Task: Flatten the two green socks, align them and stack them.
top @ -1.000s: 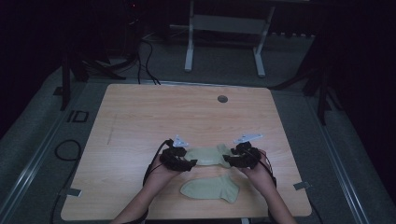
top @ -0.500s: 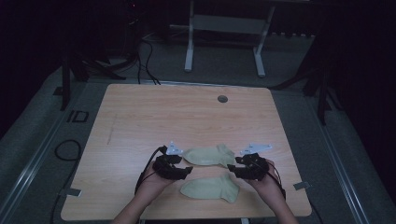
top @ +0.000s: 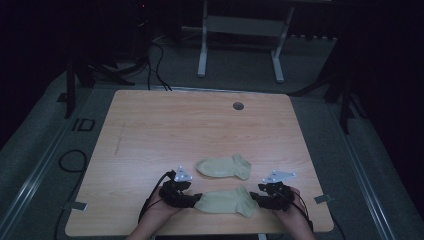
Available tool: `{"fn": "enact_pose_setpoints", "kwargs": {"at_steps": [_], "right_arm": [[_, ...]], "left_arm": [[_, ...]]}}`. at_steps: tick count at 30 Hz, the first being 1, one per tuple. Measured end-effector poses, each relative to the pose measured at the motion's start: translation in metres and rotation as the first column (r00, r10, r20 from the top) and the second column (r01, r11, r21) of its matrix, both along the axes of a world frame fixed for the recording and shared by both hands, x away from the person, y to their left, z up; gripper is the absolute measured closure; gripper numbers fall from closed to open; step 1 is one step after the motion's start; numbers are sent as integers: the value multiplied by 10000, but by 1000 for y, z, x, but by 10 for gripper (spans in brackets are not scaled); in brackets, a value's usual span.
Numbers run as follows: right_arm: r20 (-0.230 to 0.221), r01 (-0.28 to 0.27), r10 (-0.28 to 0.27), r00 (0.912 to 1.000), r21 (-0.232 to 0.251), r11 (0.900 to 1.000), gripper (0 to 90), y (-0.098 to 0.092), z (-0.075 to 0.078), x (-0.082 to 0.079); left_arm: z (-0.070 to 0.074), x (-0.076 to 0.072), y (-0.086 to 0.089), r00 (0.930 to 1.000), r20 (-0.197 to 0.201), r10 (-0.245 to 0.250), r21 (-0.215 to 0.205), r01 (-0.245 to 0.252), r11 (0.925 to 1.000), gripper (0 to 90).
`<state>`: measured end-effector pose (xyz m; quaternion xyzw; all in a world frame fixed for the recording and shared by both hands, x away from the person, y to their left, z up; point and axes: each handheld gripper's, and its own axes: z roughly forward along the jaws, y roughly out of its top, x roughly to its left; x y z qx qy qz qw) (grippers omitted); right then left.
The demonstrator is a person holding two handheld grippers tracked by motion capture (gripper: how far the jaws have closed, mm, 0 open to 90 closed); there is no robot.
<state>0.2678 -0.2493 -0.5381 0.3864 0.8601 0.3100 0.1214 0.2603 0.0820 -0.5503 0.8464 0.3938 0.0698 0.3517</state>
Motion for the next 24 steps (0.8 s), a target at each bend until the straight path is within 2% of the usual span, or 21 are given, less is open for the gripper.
{"fn": "enact_pose_setpoints", "kwargs": {"at_steps": [4, 6, 9, 16, 17, 19, 20, 24], "right_arm": [[-173, 21, -23, 9998, -128, 9999, 551, -2, -8, -6], [-123, -22, 17, 9999, -380, 9993, 561, -1, -11, -10], [-105, 3, -6, 9999, -281, 9996, 590, -1, -12, -12], [-266, -187, 184, 9995, -100, 9998, 735, 0, -13, -13], [-405, -268, 270, 9988, 51, 9996, 784, 0, -13, -13], [-442, -300, 304, 9986, 92, 9995, 821, 0, -13, -13], [-502, -329, 337, 9982, 169, 9993, 830, 0, -13, -13], [-519, -383, 388, 9979, 107, 9992, 856, 1, -13, -13]], "left_arm": [[-4, -6, 1, 10000, 71, 56, 185, -57, 9998, 441], [-5, -8, 2, 9999, 54, 145, 239, -146, 9996, 452], [-7, -9, 4, 9997, 6, 240, 164, -240, 9996, 490], [-9, -11, 0, 9998, 50, -170, 328, 168, 9993, 590], [-9, -11, 0, 9998, 48, -196, 328, 195, 9993, 636], [-9, -11, -2, 9995, 5, -329, 257, 329, 9991, 695], [-9, -12, -3, 9992, 22, -395, 262, 395, 9989, 707], [-10, -14, -7, 9981, 8, -620, 297, 620, 9976, 852]]}}
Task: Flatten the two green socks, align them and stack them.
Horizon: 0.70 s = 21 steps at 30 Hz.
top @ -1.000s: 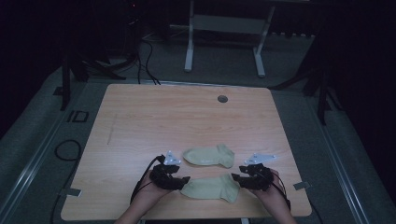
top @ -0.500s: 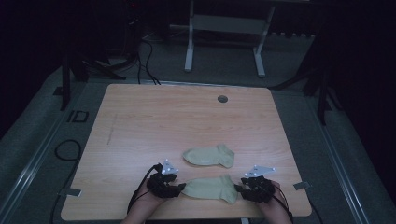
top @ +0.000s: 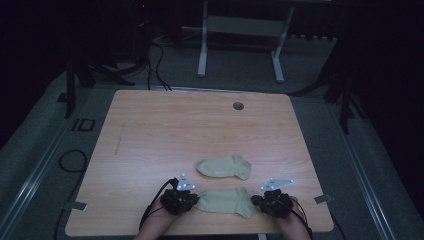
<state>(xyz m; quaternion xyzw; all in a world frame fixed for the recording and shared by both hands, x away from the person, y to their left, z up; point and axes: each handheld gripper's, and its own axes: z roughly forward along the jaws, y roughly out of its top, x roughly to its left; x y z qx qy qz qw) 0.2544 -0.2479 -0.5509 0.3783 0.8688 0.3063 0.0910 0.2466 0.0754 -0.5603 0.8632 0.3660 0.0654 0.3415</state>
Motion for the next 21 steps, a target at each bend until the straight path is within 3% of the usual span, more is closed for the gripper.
{"fn": "enact_pose_setpoints", "kwargs": {"at_steps": [4, 11, 21], "right_arm": [[-118, 7, -6, 9999, 138, 9999, 869, -1, 1, 0], [74, 11, -14, 10000, 347, 9994, 872, -1, 10, -2], [360, -139, 107, 9993, 913, 9957, 872, 0, 37, 2]], "left_arm": [[1, -1, -3, 9999, 95, 35, 54, -35, 10000, 878], [6, -2, -4, 9999, 105, -42, -157, 43, 9999, 887], [29, 5, 4, 9993, 293, 229, -610, -211, 9979, 887]]}}
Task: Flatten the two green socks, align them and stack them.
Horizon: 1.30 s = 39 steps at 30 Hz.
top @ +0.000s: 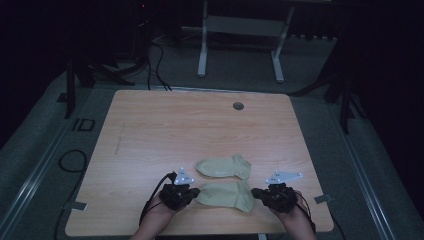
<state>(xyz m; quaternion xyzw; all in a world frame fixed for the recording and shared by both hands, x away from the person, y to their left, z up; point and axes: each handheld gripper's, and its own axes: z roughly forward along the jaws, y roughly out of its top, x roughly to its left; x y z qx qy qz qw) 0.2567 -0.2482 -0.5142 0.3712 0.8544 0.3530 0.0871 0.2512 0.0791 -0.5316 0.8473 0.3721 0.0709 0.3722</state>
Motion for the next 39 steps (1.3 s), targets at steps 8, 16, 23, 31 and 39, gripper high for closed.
{"fn": "enact_pose_setpoints", "kwargs": {"at_steps": [8, 16, 23, 31, 39], "right_arm": [[399, 59, -63, 9992, 119, 9999, 871, -1, 27, 17], [610, 269, -297, 9977, 456, 9986, 871, -2, 46, 42], [544, 397, -413, 9977, 290, 9988, 871, 4, 51, 67], [44, 903, -904, 9959, 240, 9956, 870, 4, 32, 96], [-300, 1155, -1165, 9927, -322, 9928, 870, 5, 6, 109]], "left_arm": [[21, 12, 7, 9994, 264, 237, -226, -231, 9995, 887], [41, 33, 6, 9972, 609, 435, -56, -432, 9990, 886], [49, 54, 3, 9961, 703, 534, 136, -545, 9984, 886], [29, 82, 6, 9959, 147, 894, 261, -898, 9956, 886], [9, 90, -3, 9962, -136, 859, 489, -852, 9952, 885]]}}
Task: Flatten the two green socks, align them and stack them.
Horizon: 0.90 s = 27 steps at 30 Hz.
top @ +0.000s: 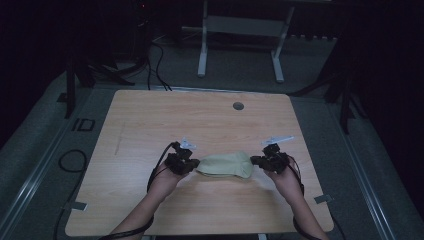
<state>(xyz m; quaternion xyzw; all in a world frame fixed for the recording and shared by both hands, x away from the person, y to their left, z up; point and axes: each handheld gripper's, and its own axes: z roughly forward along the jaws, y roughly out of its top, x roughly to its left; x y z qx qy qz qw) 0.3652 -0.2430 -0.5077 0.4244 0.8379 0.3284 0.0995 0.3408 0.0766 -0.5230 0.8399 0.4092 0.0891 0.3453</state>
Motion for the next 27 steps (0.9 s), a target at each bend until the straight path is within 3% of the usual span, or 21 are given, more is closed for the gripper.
{"fn": "enact_pose_setpoints", "kwargs": {"at_steps": [13, 23, 25, 27], "right_arm": [[-529, 186, -209, 9984, -437, 9989, 862, 1, -27, 13], [-531, 171, -196, 9984, -485, 9987, 854, 3, -27, 15], [-718, 78, -115, 9974, -508, 9987, 807, 4, -28, 17], [-670, 58, -92, 9977, -510, 9987, 730, 5, -25, 16]], "left_arm": [[-19, 4, -7, 10000, -60, 5, 228, -4, 9997, 873], [-22, 2, -8, 9998, -197, 40, 208, -36, 9998, 873], [-22, 2, -7, 9996, -271, 17, 141, -13, 9999, 821], [-16, 1, -3, 9998, -78, 180, -5, -181, 9998, 665]]}}
